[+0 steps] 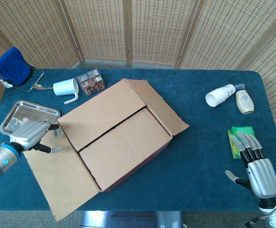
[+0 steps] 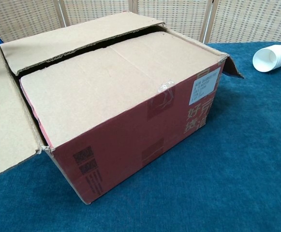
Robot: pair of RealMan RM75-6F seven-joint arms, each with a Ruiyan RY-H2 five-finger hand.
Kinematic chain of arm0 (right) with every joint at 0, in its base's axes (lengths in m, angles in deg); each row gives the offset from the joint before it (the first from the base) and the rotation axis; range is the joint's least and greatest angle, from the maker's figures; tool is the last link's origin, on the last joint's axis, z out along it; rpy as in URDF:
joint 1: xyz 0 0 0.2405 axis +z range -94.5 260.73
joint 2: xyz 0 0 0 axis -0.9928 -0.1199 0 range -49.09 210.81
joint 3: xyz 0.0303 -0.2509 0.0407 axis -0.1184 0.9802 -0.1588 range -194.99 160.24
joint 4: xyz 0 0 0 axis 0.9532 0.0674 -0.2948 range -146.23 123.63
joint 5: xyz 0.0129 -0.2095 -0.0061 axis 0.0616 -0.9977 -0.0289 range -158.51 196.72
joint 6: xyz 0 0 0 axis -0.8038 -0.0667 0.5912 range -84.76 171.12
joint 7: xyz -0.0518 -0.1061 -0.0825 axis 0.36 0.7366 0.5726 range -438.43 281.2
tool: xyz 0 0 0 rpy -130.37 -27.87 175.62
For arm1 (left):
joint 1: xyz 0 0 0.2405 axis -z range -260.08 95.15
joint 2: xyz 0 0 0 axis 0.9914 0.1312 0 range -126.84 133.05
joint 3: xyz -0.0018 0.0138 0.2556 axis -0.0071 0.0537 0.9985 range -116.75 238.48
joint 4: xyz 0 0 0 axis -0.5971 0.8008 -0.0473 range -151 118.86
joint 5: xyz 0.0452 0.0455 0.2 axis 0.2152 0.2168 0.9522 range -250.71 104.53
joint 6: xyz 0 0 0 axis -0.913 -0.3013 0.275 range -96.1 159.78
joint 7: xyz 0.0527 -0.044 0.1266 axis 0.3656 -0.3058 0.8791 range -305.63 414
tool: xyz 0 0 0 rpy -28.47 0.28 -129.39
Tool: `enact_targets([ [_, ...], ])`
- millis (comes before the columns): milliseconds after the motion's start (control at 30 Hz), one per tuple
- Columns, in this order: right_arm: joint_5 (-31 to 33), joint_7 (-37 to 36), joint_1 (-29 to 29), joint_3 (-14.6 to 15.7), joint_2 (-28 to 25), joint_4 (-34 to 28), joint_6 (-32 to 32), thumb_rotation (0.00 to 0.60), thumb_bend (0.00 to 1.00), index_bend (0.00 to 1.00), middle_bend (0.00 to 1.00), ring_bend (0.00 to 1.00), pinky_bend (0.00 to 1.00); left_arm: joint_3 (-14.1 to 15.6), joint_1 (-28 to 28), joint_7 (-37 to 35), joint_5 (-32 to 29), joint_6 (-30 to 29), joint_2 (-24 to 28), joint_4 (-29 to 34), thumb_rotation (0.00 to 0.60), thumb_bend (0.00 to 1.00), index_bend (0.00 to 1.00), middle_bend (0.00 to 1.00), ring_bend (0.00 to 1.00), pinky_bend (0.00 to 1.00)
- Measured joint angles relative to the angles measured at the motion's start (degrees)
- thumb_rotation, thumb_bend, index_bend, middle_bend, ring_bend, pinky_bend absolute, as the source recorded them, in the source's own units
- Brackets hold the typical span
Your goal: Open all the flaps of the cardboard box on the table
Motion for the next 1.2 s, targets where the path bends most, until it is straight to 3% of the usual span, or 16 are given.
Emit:
enact_targets([
  [233, -0.1, -0.5, 0.0, 0.0, -0.2, 0.0, -0.1, 0.6, 0.12, 0.0, 0.0, 0.0, 0.0, -0.5, -2.4, 1.8, 13.8, -14.2, -9.5, -1.4, 0.375, 0.0, 0.33, 0.24, 0.1, 0.13],
  [433, -0.2, -0.8, 0.0, 0.1, -0.3, -0.1, 0.0, 0.6, 0.12, 0.0, 0.0, 0.0, 0.0, 0.1, -1.5, 5.8, 19.7, -17.1, -16.3, -2.8, 0.385, 0.0, 0.34, 0.23, 0.09, 0.1],
  [967, 0.2, -2.8, -0.1, 0.0, -1.0, -0.2, -0.5, 0.6, 0.12, 0.0, 0.0, 0.0, 0.0, 1.7, 7.0, 27.0, 16.9, -15.1, -27.8, -5.9, 0.387, 0.0, 0.35, 0.24, 0.06, 0.06],
  [1200, 0.2, -3.7, -0.1, 0.0, -1.3, -0.3, -0.7, 0.6, 0.12, 0.0, 0.0, 0.0, 0.0, 2.3, 10.9, 36.1, 10.9, -14.1, -30.3, -6.0, 0.395, 0.0, 0.34, 0.25, 0.06, 0.05],
])
